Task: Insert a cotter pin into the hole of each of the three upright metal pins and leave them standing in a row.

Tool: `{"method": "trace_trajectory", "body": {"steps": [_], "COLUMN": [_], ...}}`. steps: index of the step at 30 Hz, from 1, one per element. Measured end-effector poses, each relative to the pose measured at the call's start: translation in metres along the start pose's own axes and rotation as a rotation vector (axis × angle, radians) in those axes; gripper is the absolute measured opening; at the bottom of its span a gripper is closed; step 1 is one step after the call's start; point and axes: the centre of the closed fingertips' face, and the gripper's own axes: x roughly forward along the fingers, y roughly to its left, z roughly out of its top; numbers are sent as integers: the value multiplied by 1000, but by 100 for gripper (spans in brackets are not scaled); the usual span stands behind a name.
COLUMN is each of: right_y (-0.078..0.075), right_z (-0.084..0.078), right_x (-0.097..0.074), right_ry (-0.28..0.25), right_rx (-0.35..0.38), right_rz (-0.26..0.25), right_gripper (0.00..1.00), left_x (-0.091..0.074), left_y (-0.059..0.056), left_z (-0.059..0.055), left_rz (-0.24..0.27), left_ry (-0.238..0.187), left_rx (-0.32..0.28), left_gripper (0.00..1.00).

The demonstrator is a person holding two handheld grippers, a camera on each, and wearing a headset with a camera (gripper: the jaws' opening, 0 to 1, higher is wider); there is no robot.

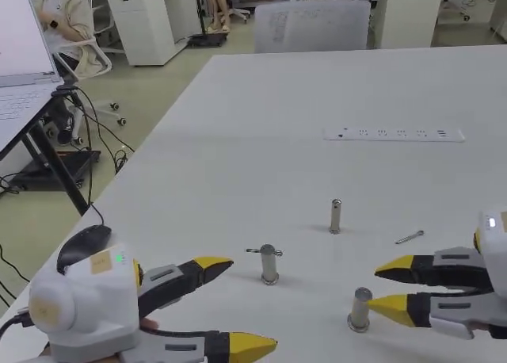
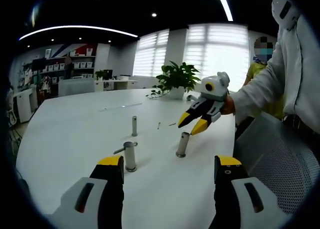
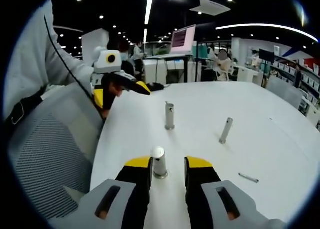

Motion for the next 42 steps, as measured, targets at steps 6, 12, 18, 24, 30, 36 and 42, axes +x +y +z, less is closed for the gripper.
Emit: {"method": "trace_trajectory", "body": {"steps": [6,12,18,24,30,36,42], "right_y": [-16,-52,-79,-100,-118,-133,-140], "right_z": [-5,-18,-26,-34,-42,-51,-59], "right_x": [-15,-26,-31,-30,-26,-21,-13], "right_ry": [12,70,124,179,255,346,416], "right_rx": [10,14,-7,-16,-81,-155,-226], "right_rz": [-20,-70,-98,-107,-94,-55,2], "right_gripper": [28,27,26,27,25,19,15], "left_x": [0,0,-4,-8,-11,-12,-11], "left_y": [1,3,7,11,14,14,15], "left_z": [-1,-1,-3,-2,-4,-4,-4], "left_rz": [2,8,24,40,52,60,62], "left_ry": [3,2,1,-4,-3,-2,4], "left_rx": [-1,-4,-9,-16,-23,-29,-34], "left_gripper": [73,74,74,74,74,74,74]}}
